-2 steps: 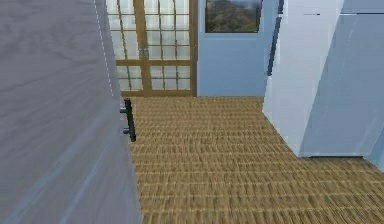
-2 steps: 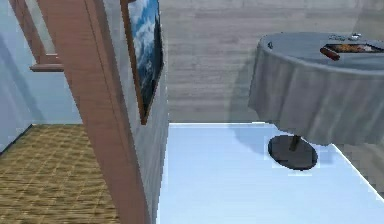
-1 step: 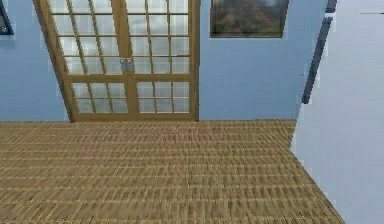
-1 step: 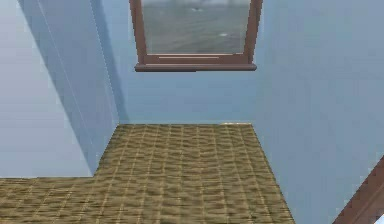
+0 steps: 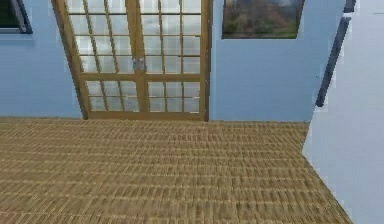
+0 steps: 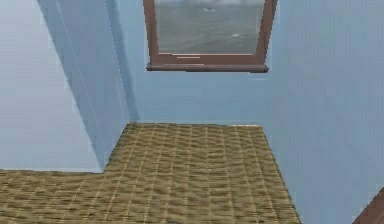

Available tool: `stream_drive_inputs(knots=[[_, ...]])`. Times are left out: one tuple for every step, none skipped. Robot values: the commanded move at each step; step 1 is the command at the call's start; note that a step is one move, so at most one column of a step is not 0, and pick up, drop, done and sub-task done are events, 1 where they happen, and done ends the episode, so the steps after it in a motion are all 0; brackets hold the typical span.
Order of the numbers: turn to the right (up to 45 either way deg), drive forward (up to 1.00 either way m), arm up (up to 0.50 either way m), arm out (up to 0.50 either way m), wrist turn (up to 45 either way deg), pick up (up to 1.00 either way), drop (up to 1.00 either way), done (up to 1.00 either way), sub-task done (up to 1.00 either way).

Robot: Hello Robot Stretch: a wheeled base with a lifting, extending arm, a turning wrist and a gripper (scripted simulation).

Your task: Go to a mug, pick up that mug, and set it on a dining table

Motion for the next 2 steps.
stream_drive_inputs(knots=[[0.0, 0.2, 0.0, 0.0, 0.0, 0.0, 0.0, 0.0, 0.0], [-45.0, 0.0, 0.0, 0.0, 0.0, 0.0, 0.0, 0.0, 0.0]])
